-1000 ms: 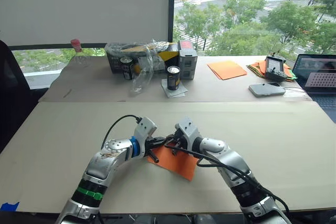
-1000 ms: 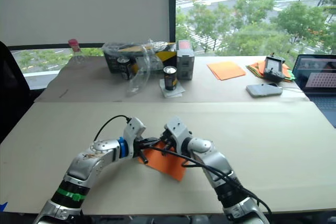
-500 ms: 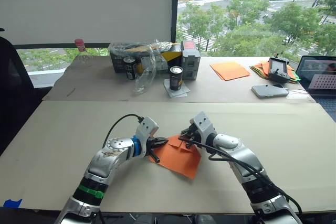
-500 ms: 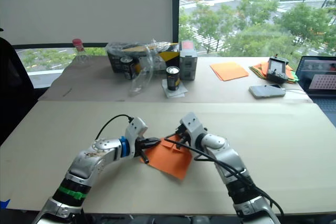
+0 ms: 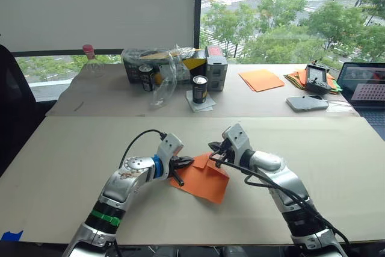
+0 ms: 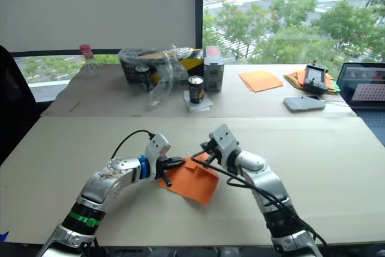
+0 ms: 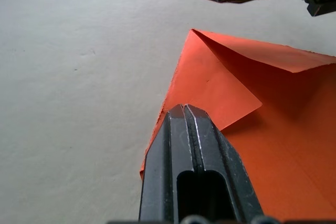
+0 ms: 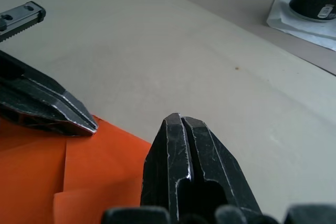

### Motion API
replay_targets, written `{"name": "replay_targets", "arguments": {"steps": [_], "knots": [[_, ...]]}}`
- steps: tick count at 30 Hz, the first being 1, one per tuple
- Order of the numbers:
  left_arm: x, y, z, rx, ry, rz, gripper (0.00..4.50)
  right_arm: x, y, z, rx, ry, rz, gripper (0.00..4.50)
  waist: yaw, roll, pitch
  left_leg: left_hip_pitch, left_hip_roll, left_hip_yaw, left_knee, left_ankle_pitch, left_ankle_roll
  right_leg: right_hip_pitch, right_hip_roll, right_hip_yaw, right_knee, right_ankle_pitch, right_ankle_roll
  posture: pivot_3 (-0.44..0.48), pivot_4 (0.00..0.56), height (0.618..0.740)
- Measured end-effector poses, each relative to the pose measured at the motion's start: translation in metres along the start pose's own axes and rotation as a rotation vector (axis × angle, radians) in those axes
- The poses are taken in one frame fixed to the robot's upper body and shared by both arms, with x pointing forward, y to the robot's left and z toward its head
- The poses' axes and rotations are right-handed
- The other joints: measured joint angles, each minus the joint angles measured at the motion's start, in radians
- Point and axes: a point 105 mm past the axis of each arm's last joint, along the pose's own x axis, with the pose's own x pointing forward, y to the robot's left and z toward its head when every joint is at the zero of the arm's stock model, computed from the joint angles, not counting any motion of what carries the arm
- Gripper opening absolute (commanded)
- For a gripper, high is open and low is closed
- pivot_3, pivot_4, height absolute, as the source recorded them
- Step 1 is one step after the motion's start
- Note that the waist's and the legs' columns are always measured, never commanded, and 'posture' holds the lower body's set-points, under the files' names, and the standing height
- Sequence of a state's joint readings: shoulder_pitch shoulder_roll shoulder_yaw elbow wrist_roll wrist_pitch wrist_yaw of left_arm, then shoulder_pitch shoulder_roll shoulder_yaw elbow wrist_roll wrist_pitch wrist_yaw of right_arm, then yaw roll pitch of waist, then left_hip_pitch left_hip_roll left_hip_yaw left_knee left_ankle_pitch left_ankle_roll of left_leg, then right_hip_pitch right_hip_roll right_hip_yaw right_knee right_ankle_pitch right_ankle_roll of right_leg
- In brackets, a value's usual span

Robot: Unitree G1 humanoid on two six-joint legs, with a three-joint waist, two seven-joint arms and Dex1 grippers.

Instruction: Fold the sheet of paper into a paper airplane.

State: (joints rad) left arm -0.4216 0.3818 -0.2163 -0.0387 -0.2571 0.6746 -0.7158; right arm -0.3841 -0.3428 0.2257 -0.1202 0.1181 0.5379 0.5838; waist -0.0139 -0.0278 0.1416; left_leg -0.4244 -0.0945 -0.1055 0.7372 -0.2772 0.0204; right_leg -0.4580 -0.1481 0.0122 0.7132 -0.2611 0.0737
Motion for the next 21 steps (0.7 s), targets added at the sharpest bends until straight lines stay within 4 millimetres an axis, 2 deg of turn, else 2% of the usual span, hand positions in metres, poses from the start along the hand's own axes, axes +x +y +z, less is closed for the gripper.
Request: {"name": "replay_targets", "arguments": {"steps": [3, 13, 21], "knots": [[0.001, 0.001, 0.000, 0.000, 0.000, 0.001, 0.03, 0.003, 0.013, -0.015, 0.021, 0.052, 0.030, 0.00, 0.000, 0.000, 0.000, 0.000, 0.000, 0.000, 0.001, 0.000, 0.000, 0.000, 0.000, 0.000, 0.000, 0.000, 0.000, 0.000, 0.150, 0.670], [-0.001, 0.004, 0.000, 0.004, 0.003, 0.003, 0.03, 0.006, 0.014, -0.016, 0.013, 0.059, 0.019, 0.00, -0.002, 0.000, 0.000, 0.001, 0.000, 0.000, 0.000, 0.000, 0.000, 0.001, 0.000, 0.000, 0.000, 0.000, 0.000, 0.000, 0.150, 0.670], [-0.014, 0.022, -0.002, 0.039, 0.053, 0.037, 0.03, 0.006, 0.014, -0.016, 0.011, 0.061, 0.021, 0.00, -0.002, 0.000, 0.000, 0.001, 0.000, 0.000, 0.000, 0.000, 0.000, 0.001, 0.000, 0.000, 0.000, 0.000, 0.000, 0.000, 0.150, 0.670]]}}
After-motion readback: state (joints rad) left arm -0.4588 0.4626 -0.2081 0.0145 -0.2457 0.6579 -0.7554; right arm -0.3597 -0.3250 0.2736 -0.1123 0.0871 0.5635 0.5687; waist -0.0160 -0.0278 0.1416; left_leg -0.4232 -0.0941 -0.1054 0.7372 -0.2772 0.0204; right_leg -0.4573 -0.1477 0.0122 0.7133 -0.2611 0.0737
